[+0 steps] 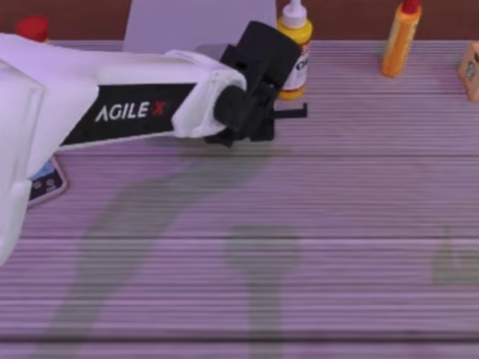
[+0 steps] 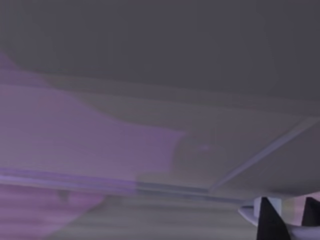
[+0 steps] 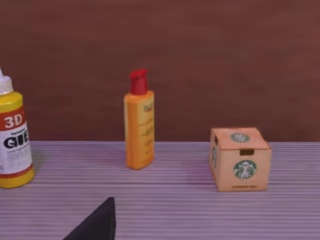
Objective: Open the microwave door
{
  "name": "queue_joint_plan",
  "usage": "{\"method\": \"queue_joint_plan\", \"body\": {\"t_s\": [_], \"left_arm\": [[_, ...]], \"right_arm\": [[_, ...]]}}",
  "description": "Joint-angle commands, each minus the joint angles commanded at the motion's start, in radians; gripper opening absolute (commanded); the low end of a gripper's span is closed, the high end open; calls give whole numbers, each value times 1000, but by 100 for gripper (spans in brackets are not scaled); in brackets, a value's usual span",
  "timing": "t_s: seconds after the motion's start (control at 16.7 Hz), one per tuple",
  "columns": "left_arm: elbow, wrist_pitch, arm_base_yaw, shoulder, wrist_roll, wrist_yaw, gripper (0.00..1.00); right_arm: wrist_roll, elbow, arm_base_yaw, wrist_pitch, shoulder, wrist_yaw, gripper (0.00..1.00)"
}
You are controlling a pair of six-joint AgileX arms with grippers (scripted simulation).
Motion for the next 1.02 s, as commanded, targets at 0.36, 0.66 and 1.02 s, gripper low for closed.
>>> {"method": "queue_joint_plan", "body": {"t_s": [0.36, 0.66, 1.02], "left_arm": [[0, 0, 0, 0, 0, 0, 0], [-24, 14, -2, -8, 15, 16, 0], [-72, 49, 5, -44, 55, 36, 0]], "right_arm": [[0, 0, 0, 0, 0, 0, 100], [0, 0, 0, 0, 0, 0, 100], [0, 0, 0, 0, 0, 0, 100]]}}
